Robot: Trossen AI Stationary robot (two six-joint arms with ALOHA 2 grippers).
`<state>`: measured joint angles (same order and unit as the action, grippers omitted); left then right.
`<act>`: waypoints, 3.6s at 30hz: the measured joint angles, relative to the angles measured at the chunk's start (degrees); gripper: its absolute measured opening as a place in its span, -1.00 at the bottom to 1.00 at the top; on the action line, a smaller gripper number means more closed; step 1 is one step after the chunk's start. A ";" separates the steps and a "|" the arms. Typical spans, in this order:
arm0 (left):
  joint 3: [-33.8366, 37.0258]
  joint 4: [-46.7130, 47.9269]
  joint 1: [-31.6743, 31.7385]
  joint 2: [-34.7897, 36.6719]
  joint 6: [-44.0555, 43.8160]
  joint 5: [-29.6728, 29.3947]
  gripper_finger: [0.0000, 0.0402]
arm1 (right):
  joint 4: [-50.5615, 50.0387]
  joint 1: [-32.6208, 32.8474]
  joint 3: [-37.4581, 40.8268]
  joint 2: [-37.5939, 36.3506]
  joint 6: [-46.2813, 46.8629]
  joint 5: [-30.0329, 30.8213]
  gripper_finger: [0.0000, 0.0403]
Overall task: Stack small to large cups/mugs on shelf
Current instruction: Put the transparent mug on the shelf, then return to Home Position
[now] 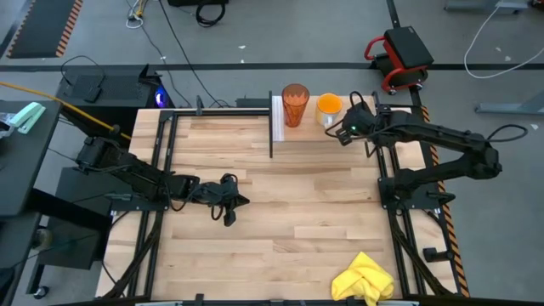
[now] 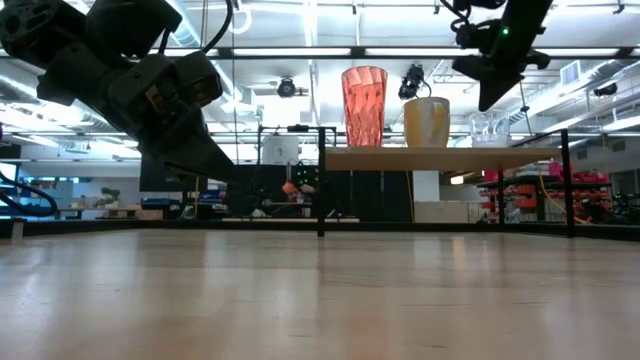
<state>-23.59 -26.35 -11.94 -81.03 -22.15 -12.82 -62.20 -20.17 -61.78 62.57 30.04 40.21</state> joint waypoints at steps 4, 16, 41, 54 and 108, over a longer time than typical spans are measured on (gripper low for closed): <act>0.00 0.00 0.00 0.00 0.02 -0.02 -0.87 | -0.58 -0.35 0.00 1.28 -0.04 0.06 -1.00; 0.00 0.00 0.00 0.00 0.04 -0.02 -0.88 | -6.08 -0.34 0.00 3.74 3.27 1.76 -1.00; 0.00 0.02 0.00 0.00 0.35 -0.02 -0.88 | -10.70 9.48 -7.82 0.72 7.95 2.83 -1.00; 0.00 0.02 0.00 0.00 0.46 -0.02 -0.88 | -18.02 22.30 -19.10 -0.83 12.96 -4.88 -0.97; -0.01 -2.00 -0.17 0.09 3.77 5.13 -0.85 | 63.95 64.35 17.43 -14.67 -19.23 -15.31 -0.94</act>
<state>-23.60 -28.35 -12.12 -80.94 -18.38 -7.69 1.74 44.18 -44.35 47.90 10.81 24.90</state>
